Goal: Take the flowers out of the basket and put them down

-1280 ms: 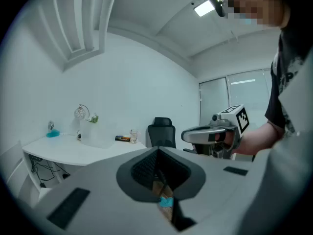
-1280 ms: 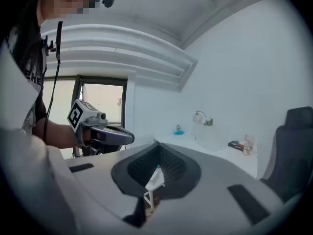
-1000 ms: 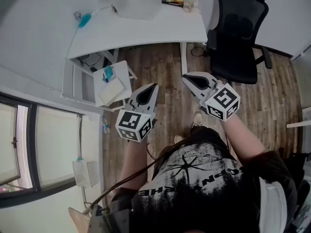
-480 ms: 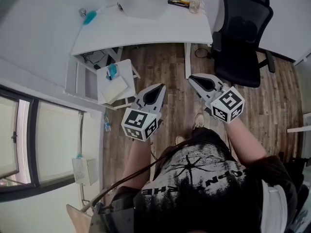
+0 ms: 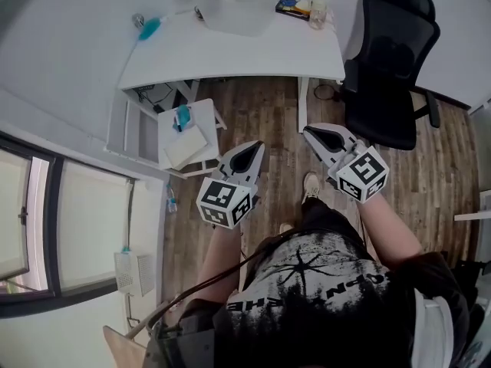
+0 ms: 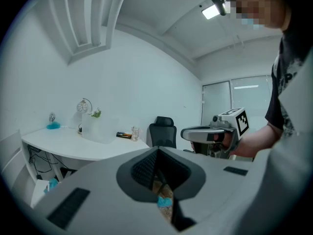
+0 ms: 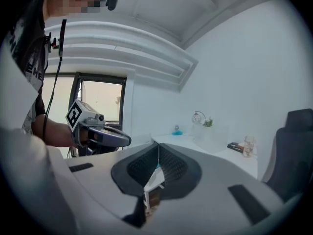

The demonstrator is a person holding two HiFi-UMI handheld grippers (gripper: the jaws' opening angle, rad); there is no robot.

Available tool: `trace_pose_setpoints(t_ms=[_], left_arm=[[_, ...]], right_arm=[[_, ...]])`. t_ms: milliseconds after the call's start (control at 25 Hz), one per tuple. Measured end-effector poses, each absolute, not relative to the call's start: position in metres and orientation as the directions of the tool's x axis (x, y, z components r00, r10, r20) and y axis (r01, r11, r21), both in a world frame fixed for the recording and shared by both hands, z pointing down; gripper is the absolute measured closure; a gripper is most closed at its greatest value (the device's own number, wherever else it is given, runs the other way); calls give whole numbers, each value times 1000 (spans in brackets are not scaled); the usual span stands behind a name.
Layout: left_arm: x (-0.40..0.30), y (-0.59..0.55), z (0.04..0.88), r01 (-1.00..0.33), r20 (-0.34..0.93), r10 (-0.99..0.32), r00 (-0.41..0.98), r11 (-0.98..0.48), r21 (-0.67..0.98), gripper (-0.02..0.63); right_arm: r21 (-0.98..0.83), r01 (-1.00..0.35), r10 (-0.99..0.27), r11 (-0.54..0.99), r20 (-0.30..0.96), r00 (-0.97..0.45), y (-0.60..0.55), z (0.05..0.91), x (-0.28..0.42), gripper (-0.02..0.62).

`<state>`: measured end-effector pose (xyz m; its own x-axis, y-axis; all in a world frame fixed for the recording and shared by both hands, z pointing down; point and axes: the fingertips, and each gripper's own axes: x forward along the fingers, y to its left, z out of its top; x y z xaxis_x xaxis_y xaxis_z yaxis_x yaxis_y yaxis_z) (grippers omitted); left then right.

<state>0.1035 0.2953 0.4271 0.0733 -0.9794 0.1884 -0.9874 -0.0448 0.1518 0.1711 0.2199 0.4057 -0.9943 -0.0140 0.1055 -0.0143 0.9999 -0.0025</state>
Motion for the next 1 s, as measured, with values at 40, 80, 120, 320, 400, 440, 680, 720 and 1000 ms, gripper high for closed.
trace_pose_setpoints(t_ms=[40,80,120,320,400,440,680,720,1000], left_arm=[[101,292,428,-987,191,-979,74,-45,154,595],[98,288,429,-987,193,-978,76,-46,154,595],[94,284,430,-987,196,-977,77,-47,151,595],[73,255,439,-989,210,-975,65,-35,145,595],[63,240,443,-988,213,-975,58,-26,152,595],[58,232,444,-988,213,-975,55,-22,154,595],[31,172,439,-987,222,-974,38,-1,162,595],[27,162,439,-987,223,-974,31,5,161,595],[-1,105,447,-983,240,-970,-21,64,173,595]], right_arm=[[3,-9,-9,1000,112,-994,218,407,166,577],[8,-3,-4,1000,117,-993,216,409,161,577],[16,4,2,1000,121,-993,214,409,155,577],[58,47,38,997,134,-990,192,418,123,577],[52,63,56,997,136,-989,179,422,111,577],[51,72,64,996,136,-989,170,423,105,577],[90,110,95,990,159,-983,114,426,75,577],[92,116,100,989,163,-982,104,426,71,577],[85,181,164,980,180,-970,46,430,39,577]])
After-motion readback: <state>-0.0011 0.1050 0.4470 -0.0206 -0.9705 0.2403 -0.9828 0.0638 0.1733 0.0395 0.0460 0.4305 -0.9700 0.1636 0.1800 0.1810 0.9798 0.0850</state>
